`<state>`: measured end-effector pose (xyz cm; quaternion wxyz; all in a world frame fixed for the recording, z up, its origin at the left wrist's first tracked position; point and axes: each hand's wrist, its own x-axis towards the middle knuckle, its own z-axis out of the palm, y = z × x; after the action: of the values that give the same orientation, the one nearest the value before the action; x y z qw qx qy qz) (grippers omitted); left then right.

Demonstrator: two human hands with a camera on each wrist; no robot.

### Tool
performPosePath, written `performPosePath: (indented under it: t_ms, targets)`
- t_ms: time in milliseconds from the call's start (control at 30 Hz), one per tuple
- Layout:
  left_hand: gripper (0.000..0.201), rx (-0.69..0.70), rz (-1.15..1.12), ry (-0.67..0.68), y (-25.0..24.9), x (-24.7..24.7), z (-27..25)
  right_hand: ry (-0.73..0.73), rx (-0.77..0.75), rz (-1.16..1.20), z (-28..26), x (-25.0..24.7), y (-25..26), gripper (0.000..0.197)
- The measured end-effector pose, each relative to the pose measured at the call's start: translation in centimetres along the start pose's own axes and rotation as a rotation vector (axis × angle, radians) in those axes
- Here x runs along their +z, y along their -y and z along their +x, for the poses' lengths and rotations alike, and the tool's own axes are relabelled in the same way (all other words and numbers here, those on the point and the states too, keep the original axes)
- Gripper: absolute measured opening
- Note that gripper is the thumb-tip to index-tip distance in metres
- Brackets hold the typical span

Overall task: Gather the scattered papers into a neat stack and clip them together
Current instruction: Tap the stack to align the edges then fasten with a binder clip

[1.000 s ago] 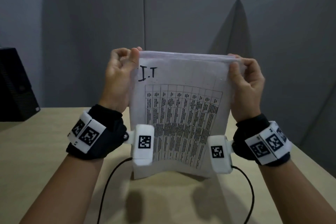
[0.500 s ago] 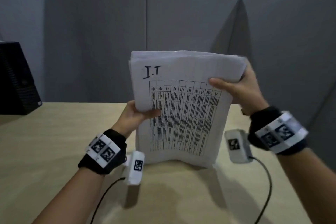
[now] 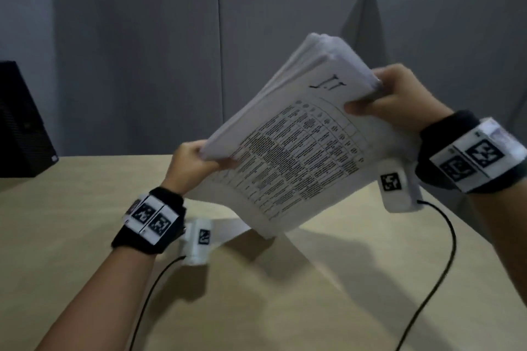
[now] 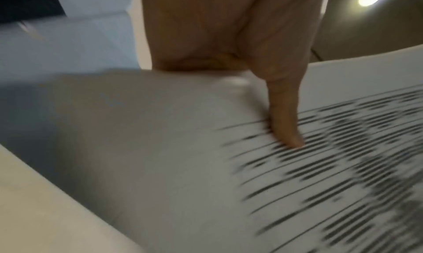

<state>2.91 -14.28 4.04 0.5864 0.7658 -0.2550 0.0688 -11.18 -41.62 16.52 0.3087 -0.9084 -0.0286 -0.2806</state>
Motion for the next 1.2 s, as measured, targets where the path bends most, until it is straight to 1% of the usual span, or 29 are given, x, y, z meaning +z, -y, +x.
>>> performPosePath:
  t_ms: [33,67,100,133,167,200,267,300,367,400,467,533,567,633,667,700,733,767,833,867,900,933,967,1000,1033,1100,1133,1167,1200]
  targets:
    - [0.043,-0.031,-0.016,-0.051,1.0,-0.9,-0.2,-0.017,0.024,0.120,-0.6,0.1,-1.4,0.019]
    - [0.047,-0.059,-0.056,-0.094,1.6,-1.6,-0.2,-0.041,0.049,0.235,-1.2,0.3,-2.8,0.021]
    - [0.044,-0.080,-0.122,-0.125,2.0,-2.2,-0.3,-0.070,0.076,0.333,-1.8,0.7,-4.0,0.021]
    - [0.034,-0.094,-0.206,-0.148,2.0,-2.6,-0.3,-0.103,0.106,0.409,-2.4,1.3,-5.4,0.023]
    - [0.026,-0.101,-0.290,-0.141,1.5,-2.7,-0.3,-0.143,0.143,0.473,-3.0,2.1,-6.4,0.028]
    - [0.029,-0.097,-0.369,-0.133,1.0,-2.6,-0.3,-0.182,0.172,0.525,-3.5,3.1,-7.4,0.033]
    - [0.049,-0.038,-0.411,-0.173,-0.3,-2.3,0.1,-0.249,0.205,0.595,-4.5,5.2,-8.8,0.040]
    - [0.049,0.015,-0.387,-0.223,-1.3,-2.3,0.3,-0.283,0.210,0.633,-4.9,6.2,-9.3,0.038]
    - [0.040,0.123,-0.352,-0.281,-3.1,-2.5,0.5,-0.332,0.207,0.718,-5.7,7.9,-9.8,0.029]
    - [0.043,0.170,-0.348,-0.274,-3.7,-2.6,0.2,-0.342,0.198,0.738,-6.0,8.7,-10.0,0.023]
    - [0.055,0.201,-0.319,-0.220,-3.7,-2.8,-0.9,-0.342,0.190,0.750,-6.6,10.0,-10.7,0.030]
    - [0.067,0.127,-0.280,-0.189,-1.7,-2.4,-2.7,-0.283,0.204,0.750,-7.2,11.1,-11.3,0.038]
    - [0.074,0.060,-0.269,-0.203,-0.6,-2.3,-3.3,-0.247,0.228,0.758,-7.4,11.5,-11.6,0.047]
    - [0.083,-0.059,-0.280,-0.250,0.9,-2.4,-4.1,-0.198,0.281,0.788,-7.2,11.8,-11.7,0.072]
    - [0.085,-0.077,-0.322,-0.253,1.1,-2.6,-4.1,-0.184,0.288,0.813,-6.9,11.8,-11.7,0.077]
    - [0.087,-0.091,-0.377,-0.244,1.3,-2.8,-3.9,-0.170,0.290,0.844,-6.5,11.6,-11.6,0.078]
    - [0.087,-0.094,-0.427,-0.246,1.4,-2.8,-3.6,-0.159,0.292,0.872,-6.1,11.5,-11.5,0.075]
    - [0.085,-0.099,-0.456,-0.267,1.7,-2.9,-3.5,-0.149,0.292,0.898,-5.7,11.3,-11.3,0.067]
    - [0.085,-0.116,-0.466,-0.271,2.1,-2.8,-3.5,-0.121,0.269,0.931,-5.2,11.2,-10.9,0.039]
    - [0.087,-0.135,-0.450,-0.247,2.4,-2.7,-3.6,-0.110,0.267,0.931,-5.2,11.4,-10.7,0.030]
    - [0.083,-0.145,-0.410,-0.223,2.6,-2.5,-3.6,-0.105,0.276,0.924,-5.1,11.6,-10.7,0.025]
    - [0.071,-0.134,-0.361,-0.220,2.7,-2.3,-3.6,-0.118,0.287,0.924,-5.1,11.9,-10.7,0.023]
    - [0.054,-0.108,-0.318,-0.244,2.6,-2.1,-3.5,-0.151,0.298,0.938,-5.2,12.2,-10.7,0.022]
    - [0.040,-0.076,-0.291,-0.282,2.3,-1.9,-3.3,-0.199,0.309,0.962,-5.2,12.5,-10.7,0.026]
    - [0.032,-0.038,-0.283,-0.318,2.0,-1.7,-3.0,-0.244,0.313,0.981,-5.2,12.8,-10.6,0.036]
    - [0.027,0.039,-0.312,-0.350,0.8,-1.7,-2.6,-0.310,0.298,0.989,-5.1,13.1,-10.6,0.052]
    - [0.030,0.067,-0.314,-0.339,0.6,-2.0,-2.5,-0.321,0.283,0.980,-5.1,13.1,-10.6,0.057]
    - [0.037,0.082,-0.284,-0.308,0.3,-2.3,-2.5,-0.320,0.279,0.969,-5.1,13.0,-10.6,0.063]
    - [0.051,0.077,-0.228,-0.265,0.3,-2.8,-2.7,-0.307,0.281,0.959,-5.2,12.8,-10.8,0.073]
